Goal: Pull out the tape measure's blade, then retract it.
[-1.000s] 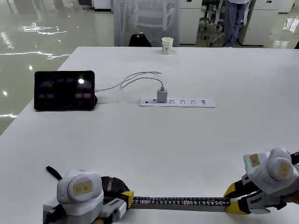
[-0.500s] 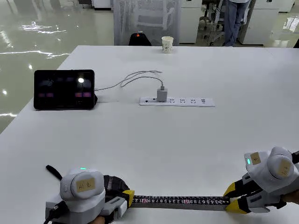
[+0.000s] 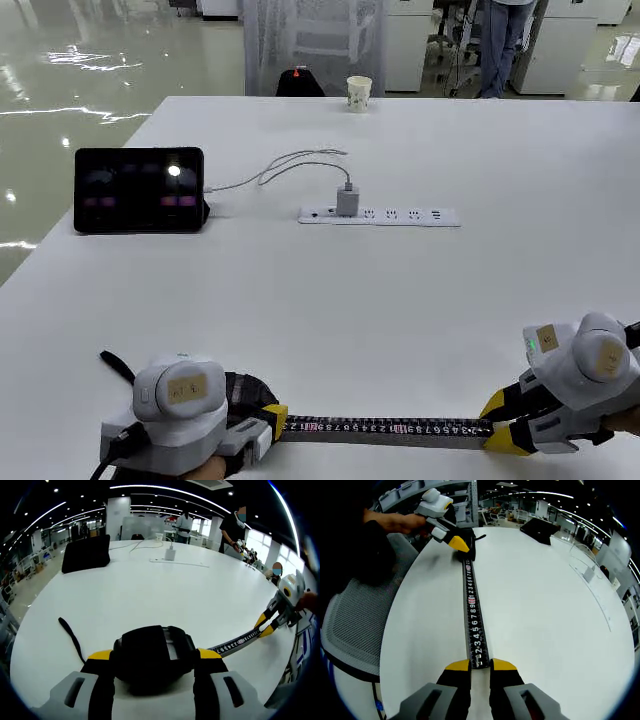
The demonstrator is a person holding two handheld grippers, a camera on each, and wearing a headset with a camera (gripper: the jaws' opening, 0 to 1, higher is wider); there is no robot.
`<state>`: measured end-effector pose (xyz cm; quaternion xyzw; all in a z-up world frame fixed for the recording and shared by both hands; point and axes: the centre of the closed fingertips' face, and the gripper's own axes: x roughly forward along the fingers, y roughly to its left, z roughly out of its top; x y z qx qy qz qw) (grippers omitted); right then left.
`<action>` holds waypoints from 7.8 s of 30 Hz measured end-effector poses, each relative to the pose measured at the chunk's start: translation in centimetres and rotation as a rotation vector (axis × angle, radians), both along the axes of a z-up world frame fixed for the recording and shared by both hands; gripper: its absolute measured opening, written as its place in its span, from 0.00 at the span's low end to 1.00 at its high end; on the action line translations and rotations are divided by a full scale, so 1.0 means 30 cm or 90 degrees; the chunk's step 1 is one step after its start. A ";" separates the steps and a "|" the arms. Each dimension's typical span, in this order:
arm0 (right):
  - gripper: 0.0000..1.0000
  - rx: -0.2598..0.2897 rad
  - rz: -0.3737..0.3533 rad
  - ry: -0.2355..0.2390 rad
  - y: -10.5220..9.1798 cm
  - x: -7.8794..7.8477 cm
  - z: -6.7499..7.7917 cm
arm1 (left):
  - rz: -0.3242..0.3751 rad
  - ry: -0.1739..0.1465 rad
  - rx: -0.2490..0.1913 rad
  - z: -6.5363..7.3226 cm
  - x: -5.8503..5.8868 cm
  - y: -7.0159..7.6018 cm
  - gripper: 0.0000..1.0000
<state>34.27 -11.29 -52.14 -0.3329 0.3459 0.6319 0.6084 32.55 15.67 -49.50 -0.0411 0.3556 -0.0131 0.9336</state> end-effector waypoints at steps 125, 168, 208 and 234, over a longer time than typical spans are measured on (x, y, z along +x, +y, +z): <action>0.10 0.029 0.027 0.011 0.229 -0.029 0.003 | -0.030 0.016 -0.024 -0.003 -0.009 0.002 0.56; 0.10 0.040 0.038 0.015 0.325 -0.040 0.000 | -0.033 0.017 -0.034 -0.001 -0.011 0.003 0.57; 0.10 0.058 0.042 0.018 0.421 -0.056 0.003 | -0.034 0.018 -0.042 0.001 -0.012 0.004 0.57; 0.10 0.075 0.040 0.016 0.505 -0.070 0.001 | -0.033 0.019 -0.044 0.001 -0.012 0.004 0.57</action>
